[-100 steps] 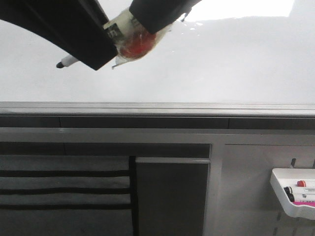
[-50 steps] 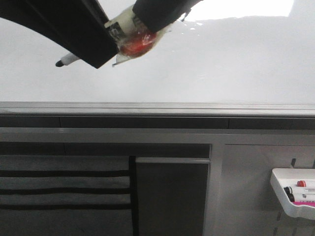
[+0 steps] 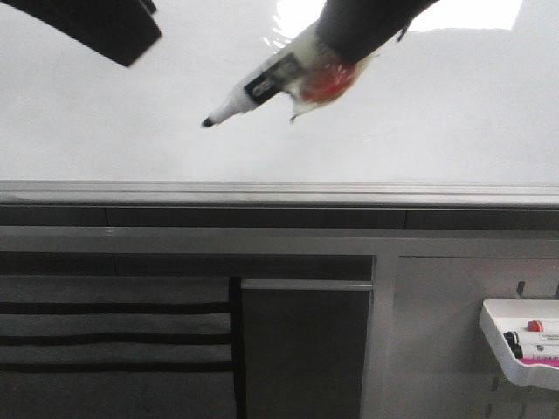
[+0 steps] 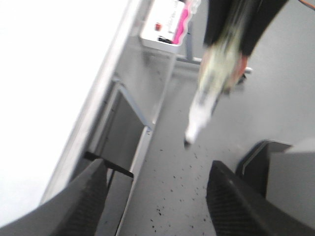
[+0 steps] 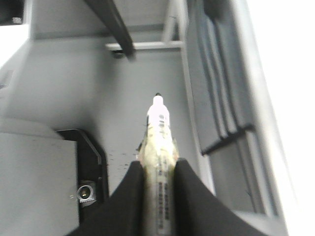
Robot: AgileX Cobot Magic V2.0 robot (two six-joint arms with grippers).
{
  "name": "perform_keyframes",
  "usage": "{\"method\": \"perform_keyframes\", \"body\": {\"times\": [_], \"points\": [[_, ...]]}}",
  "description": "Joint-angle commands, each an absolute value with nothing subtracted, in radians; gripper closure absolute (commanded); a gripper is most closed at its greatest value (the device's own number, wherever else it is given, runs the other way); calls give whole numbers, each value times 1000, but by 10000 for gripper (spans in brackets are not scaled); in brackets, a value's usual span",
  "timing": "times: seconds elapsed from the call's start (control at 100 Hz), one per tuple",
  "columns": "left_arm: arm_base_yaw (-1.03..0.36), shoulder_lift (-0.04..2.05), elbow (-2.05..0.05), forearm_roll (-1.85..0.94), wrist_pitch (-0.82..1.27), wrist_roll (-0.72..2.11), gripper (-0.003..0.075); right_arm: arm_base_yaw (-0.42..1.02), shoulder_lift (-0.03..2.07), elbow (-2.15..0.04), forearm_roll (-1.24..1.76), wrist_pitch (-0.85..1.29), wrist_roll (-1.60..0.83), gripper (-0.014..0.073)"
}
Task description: Write number 3 on whiteboard
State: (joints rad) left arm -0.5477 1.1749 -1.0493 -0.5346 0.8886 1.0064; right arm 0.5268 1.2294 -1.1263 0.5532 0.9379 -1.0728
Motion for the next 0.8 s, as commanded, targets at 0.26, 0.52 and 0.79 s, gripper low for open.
{"method": "perform_keyframes", "body": {"times": [0.26, 0.52, 0.79], "points": [[-435, 923, -843, -651, 716, 932, 300, 367, 1047, -941, 517, 653, -644, 606], [-430, 878, -778, -665, 644, 932, 300, 359, 1043, -891, 559, 612, -639, 606], [-430, 878, -778, -666, 644, 932, 300, 359, 1082, -958, 585, 566, -637, 606]]}}
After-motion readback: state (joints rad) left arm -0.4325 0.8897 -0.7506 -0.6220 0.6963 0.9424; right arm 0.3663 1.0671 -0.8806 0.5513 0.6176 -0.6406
